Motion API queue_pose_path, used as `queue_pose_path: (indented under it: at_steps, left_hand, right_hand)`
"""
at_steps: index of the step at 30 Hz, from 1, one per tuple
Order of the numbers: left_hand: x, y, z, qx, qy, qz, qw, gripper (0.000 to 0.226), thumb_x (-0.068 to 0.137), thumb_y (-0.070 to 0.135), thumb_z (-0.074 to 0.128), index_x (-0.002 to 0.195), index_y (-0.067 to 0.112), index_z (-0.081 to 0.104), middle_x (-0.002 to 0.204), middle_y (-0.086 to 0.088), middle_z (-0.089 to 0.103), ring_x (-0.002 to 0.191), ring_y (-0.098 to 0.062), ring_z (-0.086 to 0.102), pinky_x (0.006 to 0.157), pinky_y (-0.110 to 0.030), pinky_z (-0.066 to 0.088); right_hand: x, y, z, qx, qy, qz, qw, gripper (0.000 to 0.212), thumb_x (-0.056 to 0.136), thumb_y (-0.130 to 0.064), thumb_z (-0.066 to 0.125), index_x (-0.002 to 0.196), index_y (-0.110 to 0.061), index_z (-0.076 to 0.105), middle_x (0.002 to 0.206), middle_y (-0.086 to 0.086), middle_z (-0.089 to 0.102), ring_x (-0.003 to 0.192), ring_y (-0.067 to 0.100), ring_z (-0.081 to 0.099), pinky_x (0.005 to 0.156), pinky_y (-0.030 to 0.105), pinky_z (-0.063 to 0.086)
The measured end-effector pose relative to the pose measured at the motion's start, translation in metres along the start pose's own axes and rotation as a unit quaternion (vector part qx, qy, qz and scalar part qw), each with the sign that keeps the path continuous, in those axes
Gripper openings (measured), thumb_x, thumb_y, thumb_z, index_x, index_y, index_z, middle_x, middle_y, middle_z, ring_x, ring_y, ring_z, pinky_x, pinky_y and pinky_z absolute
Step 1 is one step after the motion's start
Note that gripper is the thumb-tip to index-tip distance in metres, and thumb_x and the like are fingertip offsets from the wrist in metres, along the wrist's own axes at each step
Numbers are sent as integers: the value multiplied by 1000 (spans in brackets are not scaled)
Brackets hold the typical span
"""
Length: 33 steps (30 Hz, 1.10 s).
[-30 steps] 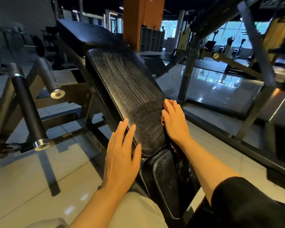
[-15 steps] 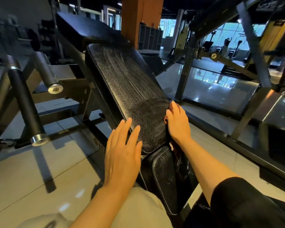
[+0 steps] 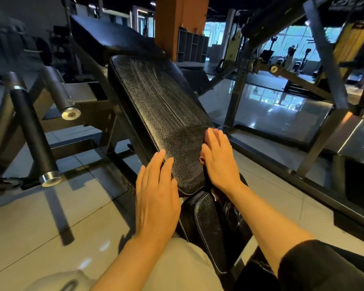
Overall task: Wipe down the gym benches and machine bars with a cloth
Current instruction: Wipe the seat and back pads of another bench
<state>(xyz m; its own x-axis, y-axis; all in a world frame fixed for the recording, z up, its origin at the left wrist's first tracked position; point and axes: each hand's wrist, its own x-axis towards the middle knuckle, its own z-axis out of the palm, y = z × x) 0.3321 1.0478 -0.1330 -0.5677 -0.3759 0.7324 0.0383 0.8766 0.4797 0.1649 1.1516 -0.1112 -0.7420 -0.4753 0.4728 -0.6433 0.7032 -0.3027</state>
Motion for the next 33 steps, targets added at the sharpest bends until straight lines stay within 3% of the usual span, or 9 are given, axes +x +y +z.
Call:
queue_pose_path:
  at_steps: [2, 3, 7, 10, 12, 17, 24, 28, 33]
  left_hand:
    - [0, -3, -3, 9, -5, 5, 1000, 48, 84, -3, 65, 131, 2, 55, 141, -14, 48, 132, -25, 41, 110, -55, 33]
    - [1, -5, -4, 8, -7, 5, 1000, 49, 84, -3, 65, 131, 2, 54, 142, -13, 48, 133, -24, 41, 110, -55, 32]
    - [10, -12, -10, -11, -8, -14, 1000, 51, 88, 0, 60, 137, 4, 49, 145, -11, 45, 136, -19, 35, 114, -53, 27]
    - [17, -16, -17, -17, -20, -31, 999, 54, 90, 5, 61, 142, 7, 44, 149, -7, 40, 139, -15, 30, 116, -49, 24]
    - [22, -17, -22, -16, -30, -30, 999, 57, 91, 10, 62, 144, 10, 41, 151, -4, 36, 140, -11, 26, 117, -46, 22]
    - [38, -23, -29, -15, -35, -15, 999, 56, 92, 8, 60, 144, 10, 41, 151, -4, 36, 139, -9, 25, 116, -46, 24]
    - [77, -43, -32, -21, -23, -22, 999, 52, 94, 8, 52, 144, 8, 40, 151, -7, 36, 138, -8, 25, 114, -49, 30]
    - [97, -52, -32, -7, -14, -10, 1000, 52, 94, 16, 48, 145, 8, 39, 151, -7, 36, 139, -13, 30, 114, -45, 31]
    - [133, -61, -38, 2, -18, -8, 1000, 54, 94, 18, 45, 146, 8, 37, 152, -7, 35, 140, -16, 31, 114, -48, 31]
  right_hand:
    - [16, -4, 3, -20, 11, 63, 998, 86, 94, -56, -12, 135, -8, 46, 142, 11, 39, 126, 30, 34, 106, 47, 33]
    - [17, -16, 4, -18, 28, 69, 997, 81, 94, -53, -8, 137, -9, 43, 142, 12, 38, 127, 31, 34, 106, 47, 33]
    - [-17, -82, -7, 77, 22, -82, 993, 58, 100, -42, 22, 152, -16, 26, 156, 6, 20, 146, 21, 14, 120, 38, 12]
    - [-30, -76, -17, 77, -34, -172, 982, 59, 102, -44, 25, 155, -21, 14, 163, 4, 5, 151, 16, -1, 122, 37, 5]
    - [-21, -57, -19, 66, -42, -173, 982, 60, 101, -46, 22, 156, -22, 16, 162, 1, 9, 150, 16, 6, 122, 39, 9]
    - [29, -59, -12, 69, 4, -22, 997, 52, 102, -39, 28, 150, -18, 28, 152, 6, 24, 143, 26, 21, 119, 50, 18]
    - [22, -99, -14, 63, -23, -171, 983, 62, 100, -48, 21, 155, -20, 17, 163, 3, 8, 151, 16, 0, 122, 41, 4]
    - [57, -104, -10, 58, -7, -192, 980, 62, 100, -46, 21, 154, -15, 24, 162, 9, 14, 150, 21, 6, 121, 47, 15]
    - [128, -137, -7, 82, 10, -171, 982, 55, 104, -34, 36, 153, -12, 24, 160, 13, 17, 148, 27, 12, 120, 50, 15]
